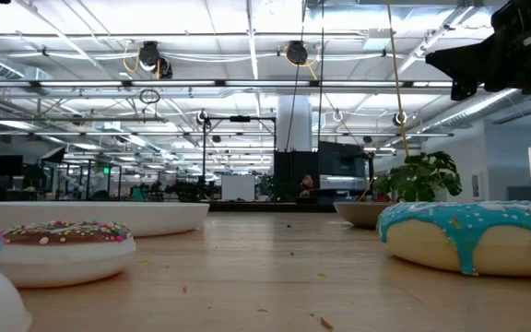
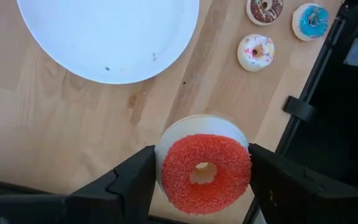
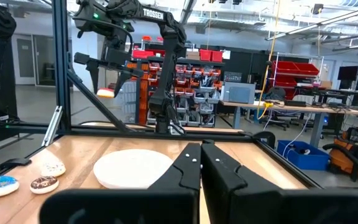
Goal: Pick & Place donuts
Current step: Put the small orange donut on the white plate
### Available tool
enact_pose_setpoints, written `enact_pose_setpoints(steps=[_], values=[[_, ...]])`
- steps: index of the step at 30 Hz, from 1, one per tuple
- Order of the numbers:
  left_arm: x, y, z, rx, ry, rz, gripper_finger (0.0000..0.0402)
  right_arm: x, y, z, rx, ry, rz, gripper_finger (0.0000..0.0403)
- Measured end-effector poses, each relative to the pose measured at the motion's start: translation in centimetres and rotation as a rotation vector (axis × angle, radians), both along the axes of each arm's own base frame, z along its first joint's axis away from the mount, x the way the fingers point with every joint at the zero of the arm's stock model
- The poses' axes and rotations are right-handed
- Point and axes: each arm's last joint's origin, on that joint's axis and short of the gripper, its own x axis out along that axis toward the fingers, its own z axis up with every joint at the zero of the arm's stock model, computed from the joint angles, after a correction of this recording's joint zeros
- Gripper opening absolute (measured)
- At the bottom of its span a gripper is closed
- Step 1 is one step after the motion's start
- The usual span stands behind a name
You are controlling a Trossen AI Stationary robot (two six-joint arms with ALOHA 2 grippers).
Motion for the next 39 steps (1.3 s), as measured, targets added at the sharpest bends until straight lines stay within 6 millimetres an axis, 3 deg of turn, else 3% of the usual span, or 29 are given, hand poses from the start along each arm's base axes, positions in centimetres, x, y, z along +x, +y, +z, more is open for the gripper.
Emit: enact_pose_setpoints(steps=[25,39], values=[[0.9,0.9,-0.1,0.097,-0.064,0.001,0.0241,0.0,0.0,0.1,0.000,-0.013,0.000,0.0000],[5.2,6.7,-1.4,0.150,-0.005,-0.079,0.0241,0.0,0.0,0.1,0.000,-0.013,0.000,0.0000]])
